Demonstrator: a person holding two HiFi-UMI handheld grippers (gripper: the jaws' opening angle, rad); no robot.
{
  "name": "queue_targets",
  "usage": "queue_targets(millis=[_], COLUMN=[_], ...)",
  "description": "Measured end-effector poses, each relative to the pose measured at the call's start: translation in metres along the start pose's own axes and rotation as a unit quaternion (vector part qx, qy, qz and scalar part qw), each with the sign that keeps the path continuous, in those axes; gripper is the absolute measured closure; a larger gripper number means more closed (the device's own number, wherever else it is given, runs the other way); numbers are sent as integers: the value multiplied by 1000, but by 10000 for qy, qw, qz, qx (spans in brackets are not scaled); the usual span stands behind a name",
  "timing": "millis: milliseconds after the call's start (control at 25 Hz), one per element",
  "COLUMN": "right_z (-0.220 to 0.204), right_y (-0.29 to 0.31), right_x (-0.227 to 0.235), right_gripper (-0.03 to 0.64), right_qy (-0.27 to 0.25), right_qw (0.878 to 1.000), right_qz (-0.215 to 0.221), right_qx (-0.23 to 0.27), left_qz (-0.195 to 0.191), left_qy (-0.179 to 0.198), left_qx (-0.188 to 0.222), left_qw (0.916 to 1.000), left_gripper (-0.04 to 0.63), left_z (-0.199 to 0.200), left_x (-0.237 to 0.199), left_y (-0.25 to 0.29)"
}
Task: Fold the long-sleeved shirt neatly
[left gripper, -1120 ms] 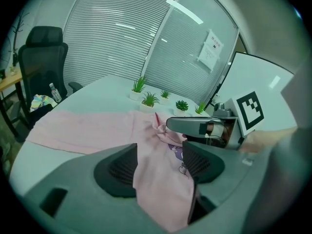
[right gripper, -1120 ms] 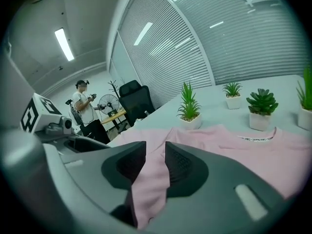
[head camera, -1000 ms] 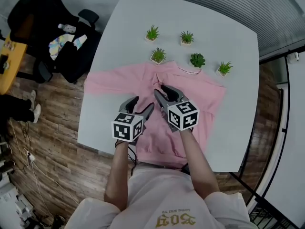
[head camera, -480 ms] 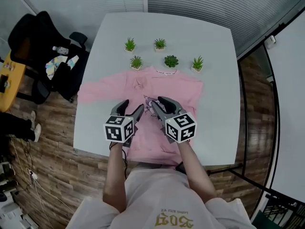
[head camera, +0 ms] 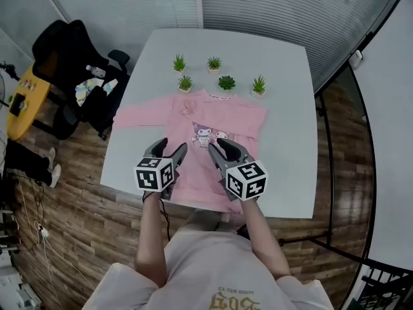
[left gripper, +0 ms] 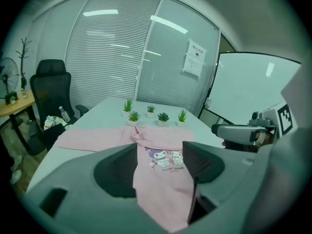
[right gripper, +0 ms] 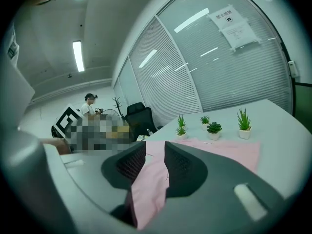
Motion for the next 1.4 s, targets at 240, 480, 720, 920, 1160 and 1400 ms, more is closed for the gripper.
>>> queue_targets(millis=[240, 480, 720, 920, 1160, 1400], right_z=[-15, -19, -18, -22, -33, -44], right_y=[-7, 18, 62, 115, 177, 217], right_x=[-16, -39, -64, -78, -86, -86], right_gripper=[488, 488, 488, 488, 488, 491], right_qy=[110, 89, -39, -43, 59, 141], right_qw=[9999, 9989, 9978, 9982, 9973, 9959], right_qz=[114, 438, 603, 424, 109, -135], right_qx=[-2, -122, -278, -429, -720, -886], left_qz=[478, 928, 1115, 1088, 1031, 1023], left_qy=[-259, -539, -763, -864, -828, -922], left_qx=[28, 196, 327, 249, -108, -328], left_qw=[9985, 9940, 9903, 9900, 9912, 9899], left_gripper=[298, 299, 301, 299, 302, 308], left_z=[-25, -27, -25, -20, -18, -19], left_x=[-26, -65, -120, -190, -271, -337], left_y=[-43, -77, -89, -78, -47, -20])
Point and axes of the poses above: the fingertips, and each gripper's own axes: y forward along the fingers, x to its right, z out of its top, the point moved 8 cm from there along -y, backward along the fingers, and after that the axes turned 4 degrees about x, right-handed, at the moved point
